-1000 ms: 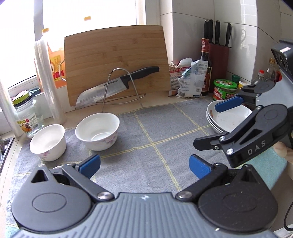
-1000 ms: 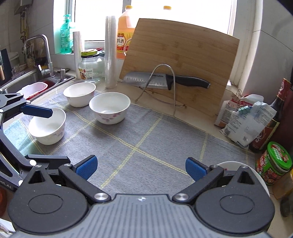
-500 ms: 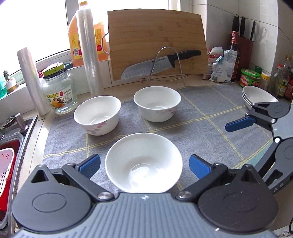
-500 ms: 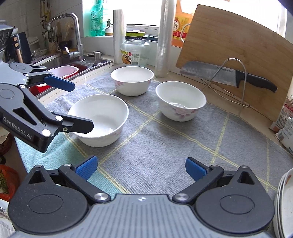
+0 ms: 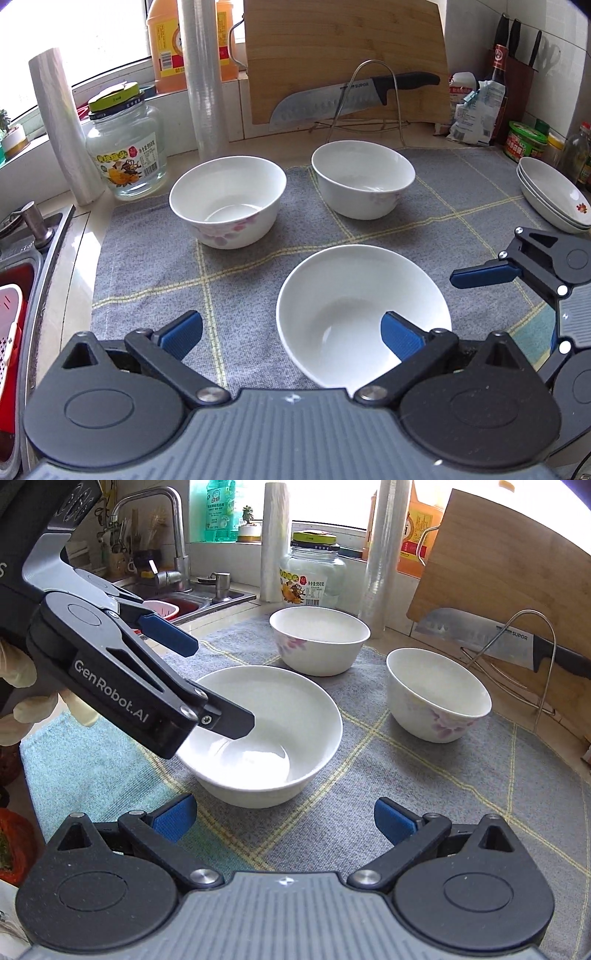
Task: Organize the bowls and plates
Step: 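Close the left gripper on the white bowl rim, then carry the white bowl with the left gripper toward the plate stack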
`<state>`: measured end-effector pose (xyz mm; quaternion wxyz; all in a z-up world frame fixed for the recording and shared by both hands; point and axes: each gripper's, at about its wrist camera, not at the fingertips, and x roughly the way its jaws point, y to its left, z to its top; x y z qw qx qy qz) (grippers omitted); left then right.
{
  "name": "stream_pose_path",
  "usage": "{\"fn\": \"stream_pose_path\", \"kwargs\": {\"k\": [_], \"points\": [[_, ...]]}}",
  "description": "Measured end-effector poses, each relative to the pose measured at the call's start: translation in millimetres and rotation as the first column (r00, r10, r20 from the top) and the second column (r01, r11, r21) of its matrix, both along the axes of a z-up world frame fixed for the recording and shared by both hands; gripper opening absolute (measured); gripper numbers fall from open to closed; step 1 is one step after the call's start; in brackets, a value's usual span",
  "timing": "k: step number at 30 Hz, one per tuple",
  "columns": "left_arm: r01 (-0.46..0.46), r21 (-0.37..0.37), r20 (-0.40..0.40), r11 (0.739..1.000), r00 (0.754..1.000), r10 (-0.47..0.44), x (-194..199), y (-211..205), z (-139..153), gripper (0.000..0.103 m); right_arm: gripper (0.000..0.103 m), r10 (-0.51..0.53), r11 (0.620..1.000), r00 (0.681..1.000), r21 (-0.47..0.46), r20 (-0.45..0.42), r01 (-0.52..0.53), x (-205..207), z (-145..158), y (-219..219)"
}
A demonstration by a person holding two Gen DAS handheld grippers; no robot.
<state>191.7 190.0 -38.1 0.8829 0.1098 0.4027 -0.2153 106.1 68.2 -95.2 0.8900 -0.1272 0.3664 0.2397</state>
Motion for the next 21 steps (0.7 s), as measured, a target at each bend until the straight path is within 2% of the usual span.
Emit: {"fn": "stream_pose_path", "kwargs": {"k": [7,11,21], "points": [[0.02,-0.025,-0.029,0.999,0.999,-0.021,7.0,-0.7,-2.0,0.1,0.103,0.015,1.0,1.0,0.002,0.014,-0.015,5.4,-3.6,8.1],[0.043,-0.021,-0.046,0.999,0.998,-0.044,9.8,-4.0,-3.9,0.089,0.103,0.025,1.0,1.0,-0.001,0.018,-0.025,7.2,-4.9,11.8],[0.089,-0.034,-0.082,0.995,0.992,-0.092,15.7,-10.4,-6.5,0.07,0.086,0.062,0.998,0.998,0.008,0.028,-0.063,4.9,-2.1,16.3]]}}
